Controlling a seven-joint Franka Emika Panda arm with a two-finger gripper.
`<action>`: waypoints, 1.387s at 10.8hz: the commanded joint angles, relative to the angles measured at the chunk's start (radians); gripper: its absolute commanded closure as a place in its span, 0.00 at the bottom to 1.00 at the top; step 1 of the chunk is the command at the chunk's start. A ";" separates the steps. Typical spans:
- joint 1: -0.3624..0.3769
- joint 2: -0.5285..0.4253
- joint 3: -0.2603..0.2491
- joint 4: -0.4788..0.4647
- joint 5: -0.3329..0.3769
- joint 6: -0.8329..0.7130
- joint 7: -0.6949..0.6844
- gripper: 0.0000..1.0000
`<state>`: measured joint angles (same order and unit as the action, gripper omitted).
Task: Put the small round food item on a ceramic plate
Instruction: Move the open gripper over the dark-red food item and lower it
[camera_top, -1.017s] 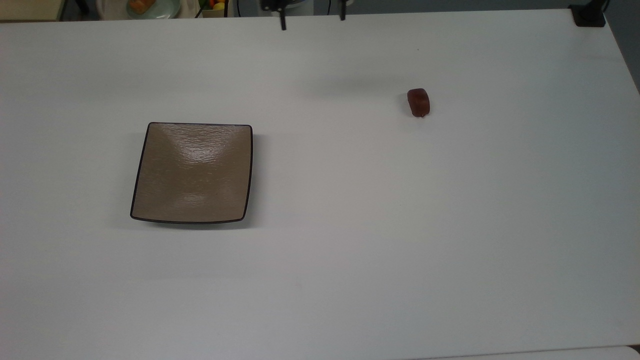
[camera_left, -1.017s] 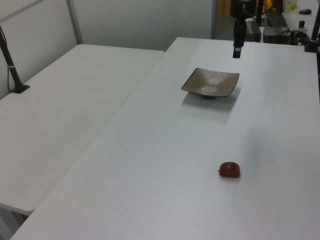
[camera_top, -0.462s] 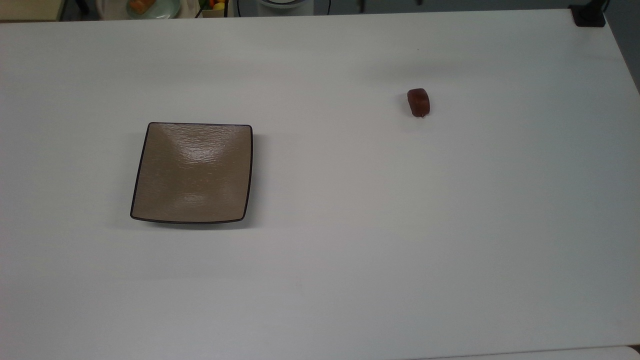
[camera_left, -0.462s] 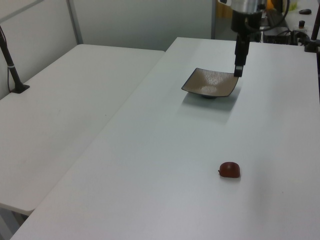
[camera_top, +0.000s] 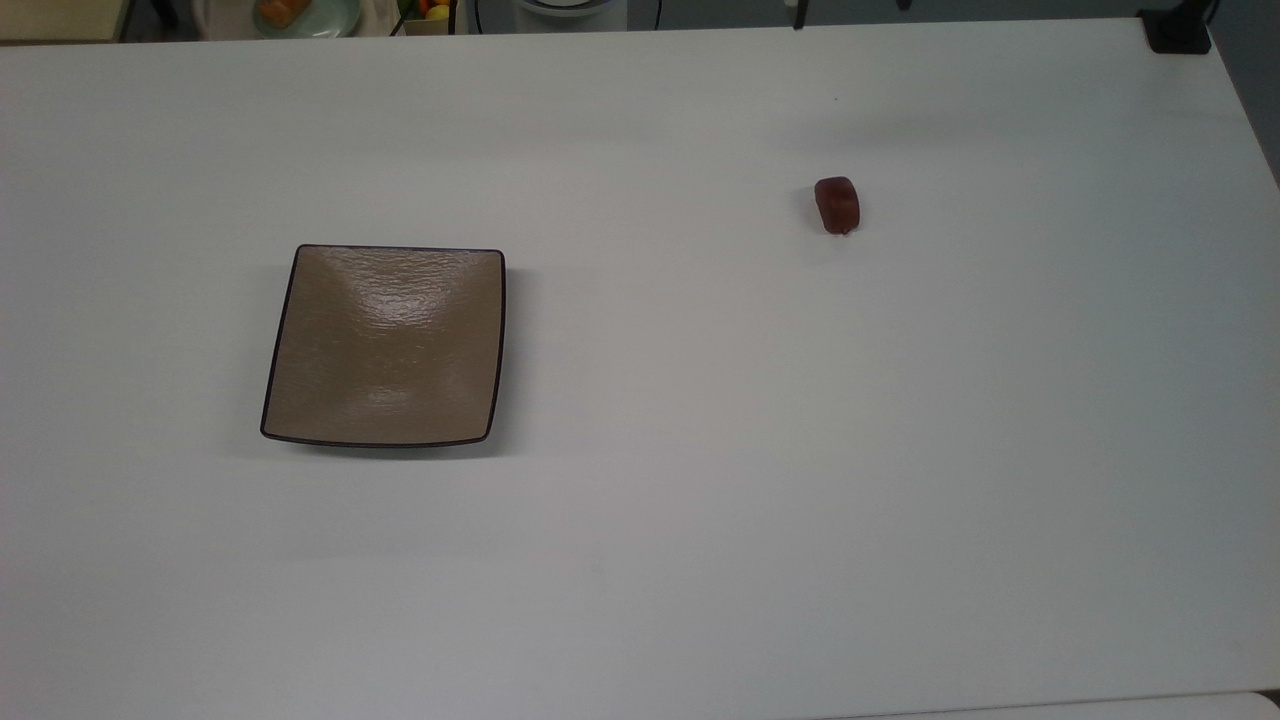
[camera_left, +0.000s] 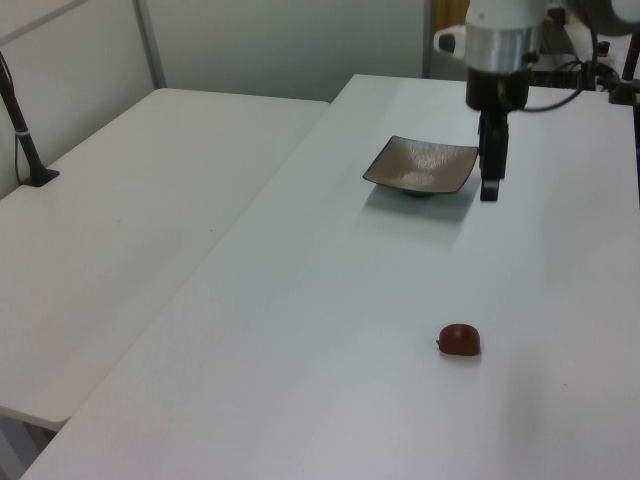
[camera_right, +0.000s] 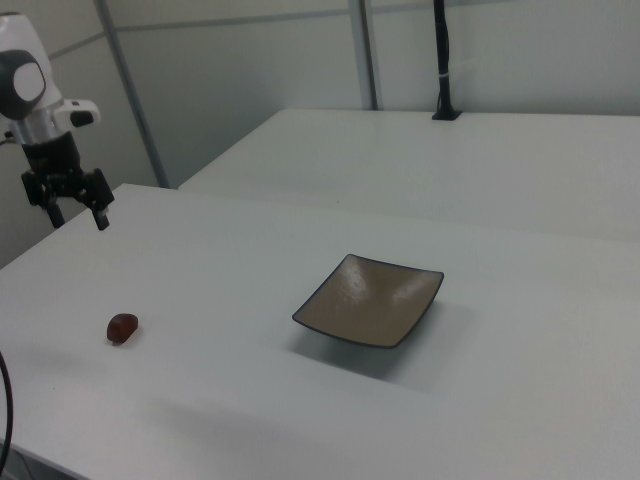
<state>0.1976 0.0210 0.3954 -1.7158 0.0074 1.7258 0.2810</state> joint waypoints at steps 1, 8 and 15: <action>0.046 0.060 -0.006 -0.031 0.017 0.062 0.010 0.00; 0.079 0.163 -0.006 -0.160 0.010 0.285 0.014 0.00; 0.079 0.273 -0.006 -0.214 -0.049 0.426 0.015 0.00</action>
<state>0.2669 0.2821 0.3960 -1.9018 -0.0027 2.1086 0.2814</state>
